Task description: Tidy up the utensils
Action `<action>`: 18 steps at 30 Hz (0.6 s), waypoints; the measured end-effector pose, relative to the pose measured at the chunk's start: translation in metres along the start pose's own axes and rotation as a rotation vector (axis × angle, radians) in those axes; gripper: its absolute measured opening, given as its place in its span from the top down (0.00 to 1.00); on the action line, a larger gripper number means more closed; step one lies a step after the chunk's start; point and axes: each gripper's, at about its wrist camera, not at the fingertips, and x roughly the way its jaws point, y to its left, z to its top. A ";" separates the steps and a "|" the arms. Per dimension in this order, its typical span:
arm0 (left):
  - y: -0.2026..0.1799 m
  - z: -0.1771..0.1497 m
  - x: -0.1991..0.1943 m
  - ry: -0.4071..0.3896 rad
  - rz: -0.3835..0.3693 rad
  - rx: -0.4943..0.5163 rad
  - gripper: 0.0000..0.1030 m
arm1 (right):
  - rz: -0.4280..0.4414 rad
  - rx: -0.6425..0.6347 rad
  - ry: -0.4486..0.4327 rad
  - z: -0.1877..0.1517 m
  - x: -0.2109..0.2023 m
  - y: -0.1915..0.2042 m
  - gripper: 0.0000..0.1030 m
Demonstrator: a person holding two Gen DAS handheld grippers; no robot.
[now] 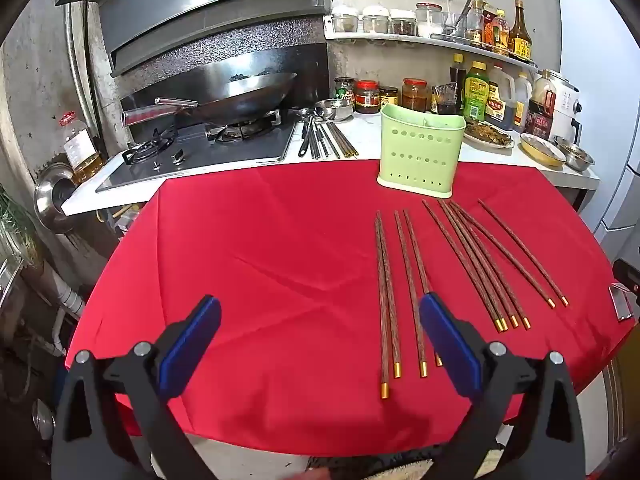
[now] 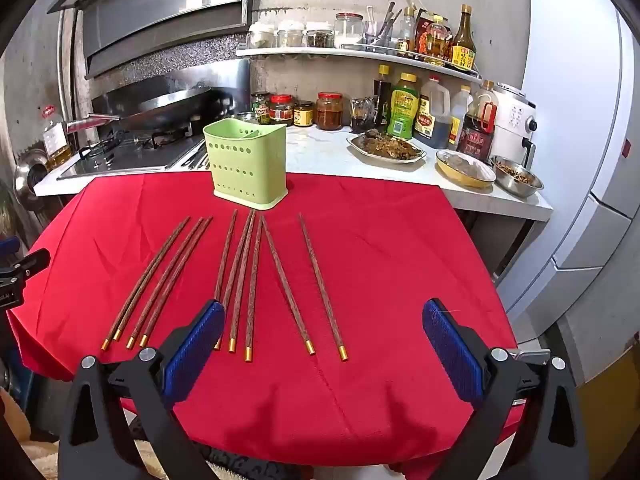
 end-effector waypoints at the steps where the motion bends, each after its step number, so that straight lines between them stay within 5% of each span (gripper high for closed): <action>1: 0.000 0.000 0.000 -0.001 0.000 -0.001 0.06 | 0.002 0.001 0.000 0.000 0.000 0.000 0.05; 18: 0.000 0.002 0.003 0.012 -0.009 -0.008 0.06 | 0.008 0.008 0.012 -0.003 0.003 0.003 0.05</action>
